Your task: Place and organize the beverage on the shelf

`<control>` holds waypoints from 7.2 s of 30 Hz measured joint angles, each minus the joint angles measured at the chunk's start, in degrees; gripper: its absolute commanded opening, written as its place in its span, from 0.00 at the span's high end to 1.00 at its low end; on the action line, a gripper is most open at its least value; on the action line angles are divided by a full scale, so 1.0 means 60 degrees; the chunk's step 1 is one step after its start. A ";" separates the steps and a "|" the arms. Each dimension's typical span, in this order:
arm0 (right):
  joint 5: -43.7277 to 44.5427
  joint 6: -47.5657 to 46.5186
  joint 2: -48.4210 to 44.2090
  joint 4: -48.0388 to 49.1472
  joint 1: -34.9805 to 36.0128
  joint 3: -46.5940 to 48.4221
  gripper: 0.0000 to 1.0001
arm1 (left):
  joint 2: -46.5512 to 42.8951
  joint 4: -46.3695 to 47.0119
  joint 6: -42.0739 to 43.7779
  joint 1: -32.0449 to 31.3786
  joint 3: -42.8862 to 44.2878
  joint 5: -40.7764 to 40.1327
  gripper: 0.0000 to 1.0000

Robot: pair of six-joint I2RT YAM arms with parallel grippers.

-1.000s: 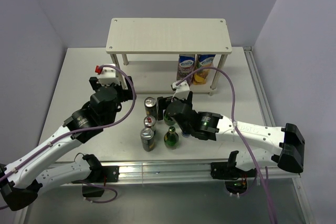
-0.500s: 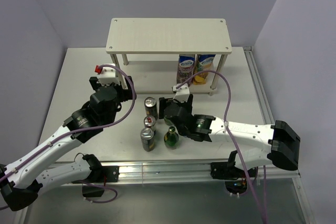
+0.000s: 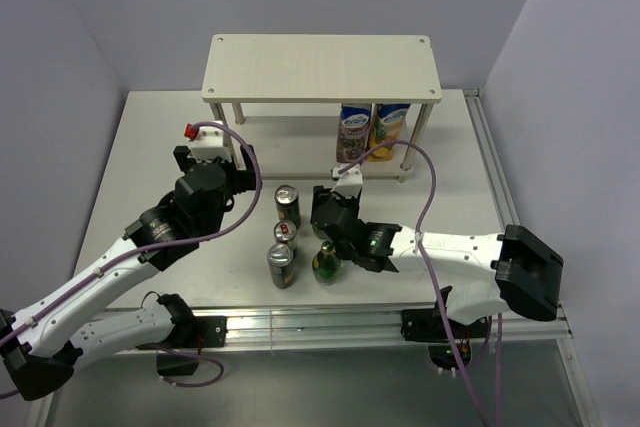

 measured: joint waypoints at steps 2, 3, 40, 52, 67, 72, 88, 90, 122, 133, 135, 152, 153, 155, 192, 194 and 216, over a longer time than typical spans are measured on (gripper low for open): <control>0.0036 -0.0051 0.0127 0.0186 -0.0033 0.0000 0.39 | 0.0007 0.0000 0.0000 0.0000 0.0000 0.0000 0.01; 0.0040 -0.0076 0.0204 0.0295 -0.0047 0.0000 0.39 | 0.0007 0.0000 0.0000 0.0000 0.0000 0.0004 0.01; 0.0164 -0.1905 -0.0849 -0.4135 -0.0157 0.4539 1.00 | 0.0011 -0.0007 0.0000 0.0233 0.0000 -0.0018 0.01; 0.0892 -0.4036 -0.0076 -0.5581 -0.0776 1.0320 1.00 | 0.0011 -0.0011 0.0004 0.0393 0.0000 -0.0113 0.01; 0.0583 -0.5781 0.1923 -0.6131 -0.3555 1.3340 1.00 | 0.0022 -0.0011 0.0004 0.0459 0.0000 -0.0146 0.01; 0.0160 -0.5854 0.2331 -0.6222 -0.4419 1.3675 1.00 | 0.0124 -0.0011 0.0004 0.0481 0.0000 -0.0142 0.01; -0.0648 -0.5869 0.3461 -0.5544 -0.5606 1.4327 1.00 | 0.0138 -0.0011 0.0004 0.0525 0.0000 -0.0142 0.01; -0.0736 -0.5869 0.3530 -0.5399 -0.5723 1.4327 1.00 | 0.0138 -0.0015 0.0000 0.0543 0.0000 -0.0142 0.01; -0.1195 -0.5931 0.3359 -0.3253 -0.6073 1.2156 0.00 | 0.0138 -0.0011 0.0004 0.0703 0.0000 -0.0146 0.01; -0.0922 -0.5428 0.1639 -0.3231 -0.5362 1.0156 0.00 | 0.0138 -0.0011 0.0004 0.0798 0.0000 -0.0171 0.01; -0.0776 -0.5297 0.1082 -0.3202 -0.5115 0.9755 0.00 | 0.0138 -0.0011 0.0004 0.0812 0.0000 -0.0175 0.01; -0.0036 -0.2120 -0.3901 -0.3843 0.2127 0.2004 0.02 | 0.0007 0.0448 0.0062 0.0958 -0.0386 -0.0459 0.02; 0.0080 -0.1759 -0.3945 -0.4022 0.2637 0.1701 0.02 | -0.0004 0.0437 0.0066 0.0958 -0.0390 -0.0459 0.02; 0.0164 -0.1151 -0.4022 -0.4331 0.3340 0.1260 0.02 | 0.0022 0.0364 0.0058 0.0965 -0.0324 -0.0466 0.03; 0.0270 0.1053 -0.2430 -0.1887 0.3177 -0.1479 0.47 | 0.0357 0.0062 0.0004 0.0984 -0.0124 -0.0503 0.03; 0.0277 0.1024 -0.2368 -0.1763 0.3169 -0.1508 0.62 | 0.0357 0.0062 0.0004 0.0984 -0.0124 -0.0503 0.03; 0.0889 -0.2204 -0.2583 -0.4714 0.2677 0.4302 1.00 | 0.0321 0.0033 0.0004 0.0984 -0.0124 -0.0499 0.02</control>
